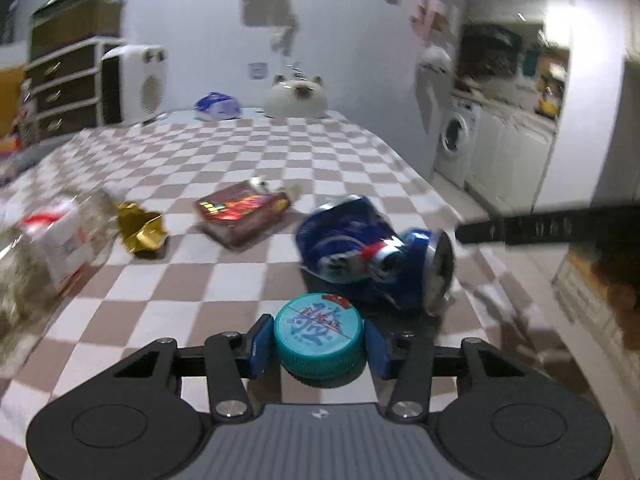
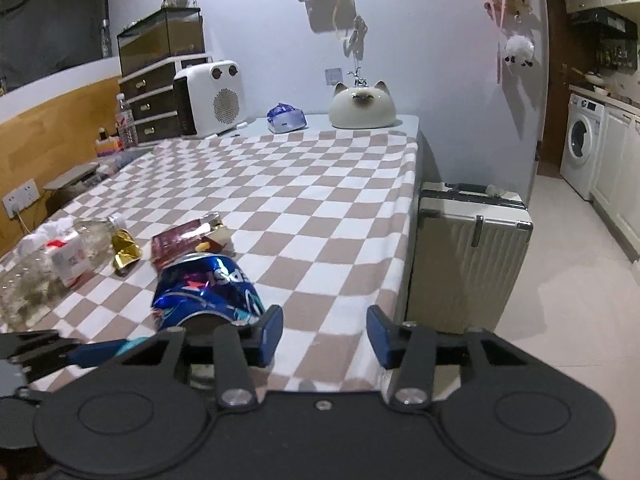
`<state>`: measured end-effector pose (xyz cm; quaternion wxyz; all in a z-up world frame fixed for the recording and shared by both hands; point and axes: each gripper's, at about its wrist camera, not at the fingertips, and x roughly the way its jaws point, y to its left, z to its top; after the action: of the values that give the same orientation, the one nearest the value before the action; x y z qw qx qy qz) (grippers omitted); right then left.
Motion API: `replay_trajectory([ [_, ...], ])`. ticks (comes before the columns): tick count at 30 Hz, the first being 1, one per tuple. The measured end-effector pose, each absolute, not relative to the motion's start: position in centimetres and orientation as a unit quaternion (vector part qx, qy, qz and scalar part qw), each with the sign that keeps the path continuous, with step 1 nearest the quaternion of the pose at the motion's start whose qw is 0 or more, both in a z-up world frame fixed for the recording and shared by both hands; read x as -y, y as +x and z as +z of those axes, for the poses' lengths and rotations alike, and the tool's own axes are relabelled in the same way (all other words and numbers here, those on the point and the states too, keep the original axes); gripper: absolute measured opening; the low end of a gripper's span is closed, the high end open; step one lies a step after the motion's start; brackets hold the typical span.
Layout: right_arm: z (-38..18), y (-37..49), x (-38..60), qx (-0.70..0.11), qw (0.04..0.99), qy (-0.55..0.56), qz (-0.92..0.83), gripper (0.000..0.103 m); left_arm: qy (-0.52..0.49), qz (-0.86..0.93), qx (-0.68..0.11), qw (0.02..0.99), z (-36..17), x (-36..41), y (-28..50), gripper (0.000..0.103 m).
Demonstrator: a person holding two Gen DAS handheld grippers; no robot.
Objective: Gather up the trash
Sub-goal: 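Grasp the crushed blue Pepsi can with the right gripper while the left holds the cap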
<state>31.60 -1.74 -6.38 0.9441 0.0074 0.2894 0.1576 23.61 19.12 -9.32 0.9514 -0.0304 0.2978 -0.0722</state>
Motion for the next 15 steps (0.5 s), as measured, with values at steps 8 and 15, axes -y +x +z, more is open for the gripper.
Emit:
replay_trajectory([
  [8,-7.5,31.6,-1.0,-0.312,0.928,-0.028,0.201,0.04,-0.095,-0.064,-0.284,0.952,-9.2,-21.5,23.7,0.05],
  [15,-6.9,29.5,-3.7,-0.309,0.911,-0.044,0.27,0.039,-0.109,0.006,-0.253,0.961,-8.5,-24.2,22.6,0.05],
])
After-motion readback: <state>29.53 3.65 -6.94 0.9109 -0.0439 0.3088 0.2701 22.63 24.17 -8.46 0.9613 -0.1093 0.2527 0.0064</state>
